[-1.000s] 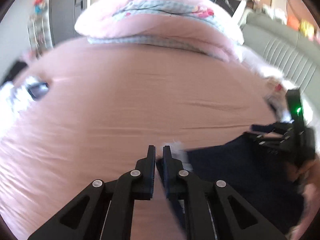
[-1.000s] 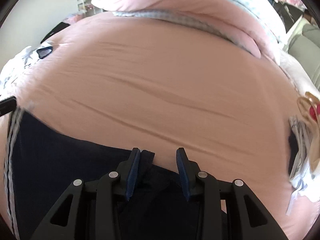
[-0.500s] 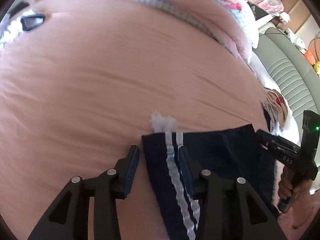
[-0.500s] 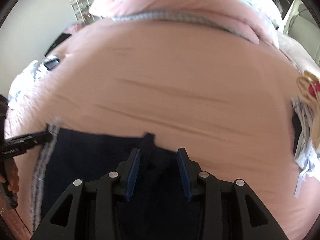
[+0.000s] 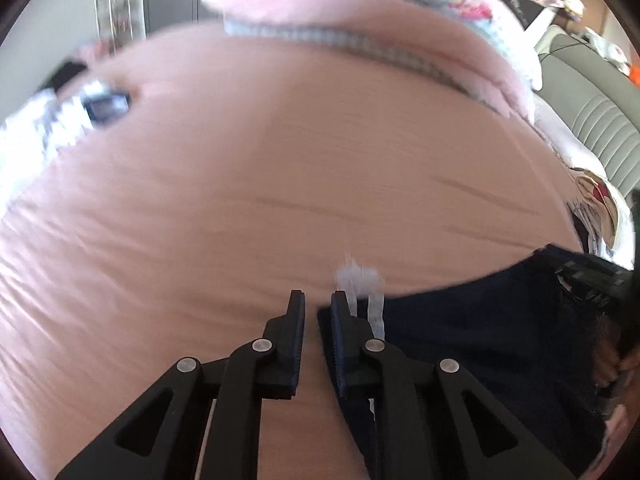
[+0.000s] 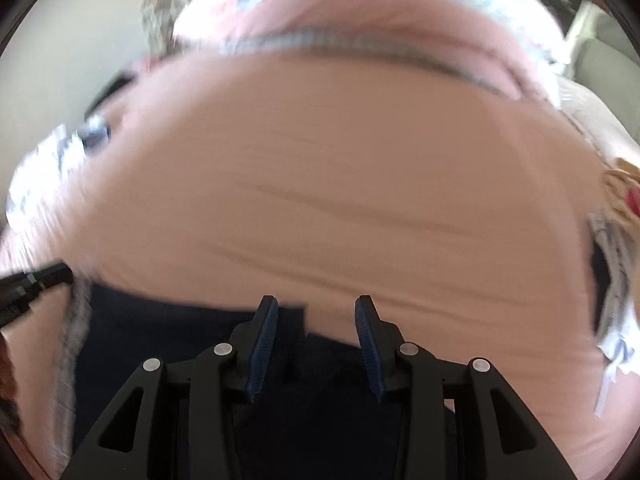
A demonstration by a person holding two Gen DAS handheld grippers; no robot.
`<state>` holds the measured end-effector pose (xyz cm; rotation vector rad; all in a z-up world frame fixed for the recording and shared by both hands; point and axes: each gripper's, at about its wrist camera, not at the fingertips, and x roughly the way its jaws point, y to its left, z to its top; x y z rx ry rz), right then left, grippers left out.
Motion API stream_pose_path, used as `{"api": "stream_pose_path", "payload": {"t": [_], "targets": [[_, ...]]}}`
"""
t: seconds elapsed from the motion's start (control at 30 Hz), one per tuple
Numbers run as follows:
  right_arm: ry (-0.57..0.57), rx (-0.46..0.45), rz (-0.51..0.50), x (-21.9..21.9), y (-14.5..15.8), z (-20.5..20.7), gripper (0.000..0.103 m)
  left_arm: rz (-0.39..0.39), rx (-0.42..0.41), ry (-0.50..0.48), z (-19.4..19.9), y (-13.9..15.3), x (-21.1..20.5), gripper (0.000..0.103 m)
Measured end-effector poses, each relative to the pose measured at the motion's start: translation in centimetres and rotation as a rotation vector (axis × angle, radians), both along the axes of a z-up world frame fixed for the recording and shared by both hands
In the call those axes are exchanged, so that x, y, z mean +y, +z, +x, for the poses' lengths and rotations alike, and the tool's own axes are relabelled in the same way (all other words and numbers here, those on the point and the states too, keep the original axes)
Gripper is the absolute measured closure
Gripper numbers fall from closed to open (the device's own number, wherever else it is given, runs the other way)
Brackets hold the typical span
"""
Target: Fold clothes
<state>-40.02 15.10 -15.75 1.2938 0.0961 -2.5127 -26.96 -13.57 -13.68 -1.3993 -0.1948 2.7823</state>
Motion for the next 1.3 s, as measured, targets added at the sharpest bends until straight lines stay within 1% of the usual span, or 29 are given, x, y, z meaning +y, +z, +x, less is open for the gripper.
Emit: {"api": "stream_pose_path", "payload": {"t": [0.03, 0.07, 0.1, 0.13, 0.17, 0.27, 0.3, 0.37, 0.43, 0.47, 0.53, 0.57, 0.63, 0.67, 0.7, 0.77, 0.8, 0.83, 0.87, 0.9, 0.97, 1.03, 1.07, 1.17, 1.23, 1.27, 1.3], "targets": [[-0.02, 0.025, -0.013, 0.7, 1.1, 0.6, 0.065, 0.016, 0.021, -0.007, 0.0, 0.4, 0.3, 0.086], [-0.037, 0.034, -0.004, 1.4, 1.9, 1.2, 0.065, 0.037, 0.041, -0.016, 0.0, 0.7, 0.6, 0.086], [-0.054, 0.044, 0.004, 2.1, 2.6, 1.8, 0.065, 0.075, 0.042, -0.054, 0.3, 0.8, 0.8, 0.085], [-0.072, 0.046, 0.008, 3.1, 3.4, 2.6, 0.065, 0.117, 0.039, -0.099, 0.7, 1.0, 1.0, 0.085], [-0.092, 0.033, 0.002, 4.5, 3.9, 3.5, 0.063, 0.166, 0.021, -0.166, 1.1, 0.9, 1.9, 0.085], [-0.151, -0.019, -0.001, 8.8, 4.1, 5.7, 0.062, 0.226, -0.01, -0.319, 2.1, 0.9, 5.8, 0.084], [-0.17, -0.04, 0.001, 10.2, 3.8, 6.4, 0.062, 0.231, -0.023, -0.358, 2.4, 1.0, 7.2, 0.084], [-0.213, -0.087, 0.008, 12.7, 2.7, 7.1, 0.062, 0.215, -0.045, -0.424, 2.1, 1.0, 10.5, 0.084], [-0.261, -0.137, 0.023, 15.2, 1.5, 7.5, 0.062, 0.19, -0.053, -0.48, 1.3, 1.3, 13.7, 0.084], [-0.283, -0.159, 0.025, 16.2, 1.0, 7.6, 0.062, 0.18, -0.052, -0.494, -0.2, 1.1, 14.9, 0.084], [-0.311, -0.19, -0.008, 17.5, 0.4, 7.6, 0.062, 0.163, -0.055, -0.498, -1.8, 1.5, 17.2, 0.084], [-0.312, -0.208, -0.059, 18.0, 0.2, 7.7, 0.062, 0.16, -0.055, -0.495, -2.3, 1.6, 18.1, 0.084], [-0.313, -0.262, -0.152, 18.6, -0.7, 7.9, 0.062, 0.179, -0.073, -0.508, -3.4, 1.3, 19.6, 0.084], [-0.31, -0.297, -0.193, 18.8, -1.5, 7.9, 0.061, 0.182, -0.103, -0.519, -4.0, 0.6, 20.4, 0.084], [-0.305, -0.318, -0.219, 18.8, -2.0, 7.9, 0.056, 0.156, -0.126, -0.528, -4.4, -0.1, 21.2, 0.084], [-0.285, -0.301, -0.203, 18.2, -2.0, 8.0, 0.052, 0.087, -0.158, -0.537, -4.8, -1.3, 22.3, 0.084], [-0.274, -0.295, -0.184, 17.7, -1.9, 8.0, 0.049, 0.039, -0.16, -0.52, -4.7, -1.7, 22.3, 0.084], [-0.264, -0.284, -0.16, 17.2, -1.9, 8.0, 0.049, -0.012, -0.16, -0.501, -4.6, -2.1, 22.2, 0.084], [-0.262, -0.261, -0.12, 16.8, -1.9, 8.0, 0.049, -0.036, -0.159, -0.465, -4.6, -2.2, 21.8, 0.084], [-0.268, -0.236, -0.071, 16.4, -2.0, 8.0, 0.051, -0.055, -0.158, -0.426, -4.7, -2.4, 21.2, 0.083], [-0.271, -0.198, 0.051, 15.5, -1.9, 7.9, 0.052, -0.008, -0.151, -0.357, -4.7, -1.8, 19.6, 0.081], [-0.261, -0.178, 0.12, 14.9, -1.6, 8.0, 0.052, 0.009, -0.12, -0.346, -4.2, -0.9, 19.0, 0.081], [-0.259, -0.172, 0.131, 14.7, -1.3, 8.2, 0.052, 0.015, -0.103, -0.343, -4.0, -0.4, 18.7, 0.081], [-0.252, -0.155, 0.084, 14.8, -0.3, 8.7, 0.052, 0.061, -0.072, -0.428, -3.6, 0.4, 19.4, 0.08], [-0.264, -0.142, 0.054, 15.2, 0.4, 8.9, 0.051, 0.022, -0.086, -0.459, -3.6, 0.1, 20.0, 0.08], [-0.272, -0.144, 0.054, 15.3, 0.4, 8.8, 0.051, -0.001, -0.095, -0.474, -3.7, -0.1, 20.3, 0.08], [-0.275, -0.148, 0.051, 15.4, 0.3, 8.8, 0.051, -0.003, -0.107, -0.486, -3.7, -0.4, 20.4, 0.08]]}}
